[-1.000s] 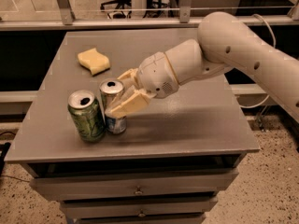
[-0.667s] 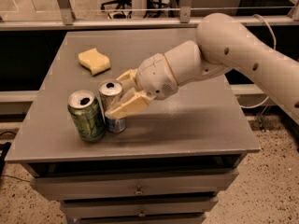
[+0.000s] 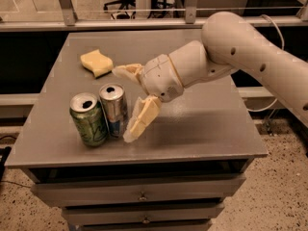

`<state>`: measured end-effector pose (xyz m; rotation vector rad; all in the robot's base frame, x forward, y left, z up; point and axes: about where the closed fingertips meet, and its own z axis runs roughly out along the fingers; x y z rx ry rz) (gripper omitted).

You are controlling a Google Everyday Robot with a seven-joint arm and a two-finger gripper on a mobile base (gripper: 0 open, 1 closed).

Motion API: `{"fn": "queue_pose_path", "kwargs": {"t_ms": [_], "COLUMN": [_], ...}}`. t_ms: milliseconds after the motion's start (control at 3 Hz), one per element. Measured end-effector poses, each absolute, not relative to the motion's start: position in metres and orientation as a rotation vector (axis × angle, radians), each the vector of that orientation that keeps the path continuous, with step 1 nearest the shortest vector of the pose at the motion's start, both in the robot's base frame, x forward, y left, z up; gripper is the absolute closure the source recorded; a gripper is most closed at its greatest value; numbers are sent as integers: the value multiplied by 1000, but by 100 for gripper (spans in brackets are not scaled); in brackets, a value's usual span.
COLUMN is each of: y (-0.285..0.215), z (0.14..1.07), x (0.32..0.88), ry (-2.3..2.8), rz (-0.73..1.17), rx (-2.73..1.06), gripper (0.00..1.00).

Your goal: Move redbull can near green can

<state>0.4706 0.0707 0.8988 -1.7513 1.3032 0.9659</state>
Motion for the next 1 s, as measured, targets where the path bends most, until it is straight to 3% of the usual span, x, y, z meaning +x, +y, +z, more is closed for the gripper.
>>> {"fn": "queue_pose_path", "kwargs": {"t_ms": [333, 1000], "y": [55, -53], "z": [905, 963], "x": [482, 546], "ry": [1322, 1446], "rz": [921, 675], "rx": [-1744, -1485], "gripper": [0, 0]}}
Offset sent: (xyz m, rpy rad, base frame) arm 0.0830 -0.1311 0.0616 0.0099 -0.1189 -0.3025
